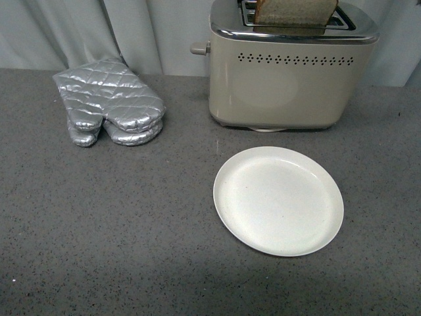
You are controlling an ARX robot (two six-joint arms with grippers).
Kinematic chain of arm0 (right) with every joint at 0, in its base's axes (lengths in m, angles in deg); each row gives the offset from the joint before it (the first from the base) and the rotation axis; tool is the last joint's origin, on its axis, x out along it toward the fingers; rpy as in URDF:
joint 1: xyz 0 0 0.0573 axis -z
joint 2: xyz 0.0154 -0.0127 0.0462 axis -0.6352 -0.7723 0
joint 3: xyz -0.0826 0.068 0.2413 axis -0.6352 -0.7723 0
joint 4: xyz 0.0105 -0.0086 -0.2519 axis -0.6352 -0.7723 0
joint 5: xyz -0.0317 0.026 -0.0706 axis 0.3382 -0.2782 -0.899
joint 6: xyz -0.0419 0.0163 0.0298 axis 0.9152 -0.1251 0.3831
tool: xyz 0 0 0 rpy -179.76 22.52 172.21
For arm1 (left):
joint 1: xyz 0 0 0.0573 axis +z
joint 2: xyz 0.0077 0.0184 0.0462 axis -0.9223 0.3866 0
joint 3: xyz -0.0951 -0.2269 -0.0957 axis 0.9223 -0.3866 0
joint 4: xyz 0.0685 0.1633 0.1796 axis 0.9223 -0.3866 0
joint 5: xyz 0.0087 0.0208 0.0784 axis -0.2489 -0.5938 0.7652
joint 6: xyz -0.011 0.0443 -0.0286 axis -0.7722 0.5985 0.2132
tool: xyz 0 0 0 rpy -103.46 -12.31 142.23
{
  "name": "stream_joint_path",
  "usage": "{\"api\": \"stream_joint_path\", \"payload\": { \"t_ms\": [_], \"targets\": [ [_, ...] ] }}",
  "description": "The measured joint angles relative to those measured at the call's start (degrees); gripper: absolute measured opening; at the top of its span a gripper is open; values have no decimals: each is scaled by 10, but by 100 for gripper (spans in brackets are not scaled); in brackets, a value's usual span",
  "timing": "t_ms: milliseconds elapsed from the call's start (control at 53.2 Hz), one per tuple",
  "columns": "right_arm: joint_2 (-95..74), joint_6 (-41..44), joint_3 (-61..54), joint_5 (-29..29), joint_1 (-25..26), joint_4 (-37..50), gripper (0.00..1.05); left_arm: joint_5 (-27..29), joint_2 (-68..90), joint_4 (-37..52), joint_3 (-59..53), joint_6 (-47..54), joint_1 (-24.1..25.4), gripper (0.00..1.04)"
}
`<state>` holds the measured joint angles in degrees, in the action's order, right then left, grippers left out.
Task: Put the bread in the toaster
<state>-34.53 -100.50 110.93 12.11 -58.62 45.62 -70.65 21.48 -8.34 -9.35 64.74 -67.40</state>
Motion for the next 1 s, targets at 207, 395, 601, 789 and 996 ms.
{"api": "stream_joint_path", "payload": {
  "t_ms": [207,395,601,789,996],
  "targets": [
    [62,118,-26,-38,7,44,96,0,0,0,0,0,0,98],
    [166,317,-122,-56,13,88,95,0,0,0,0,0,0,98],
    [296,530,-296,-49,29,133,95,0,0,0,0,0,0,98],
    [424,664,-494,50,70,212,86,0,0,0,0,0,0,98],
    [535,854,-662,97,119,444,38,0,0,0,0,0,0,98]
  ]
}}
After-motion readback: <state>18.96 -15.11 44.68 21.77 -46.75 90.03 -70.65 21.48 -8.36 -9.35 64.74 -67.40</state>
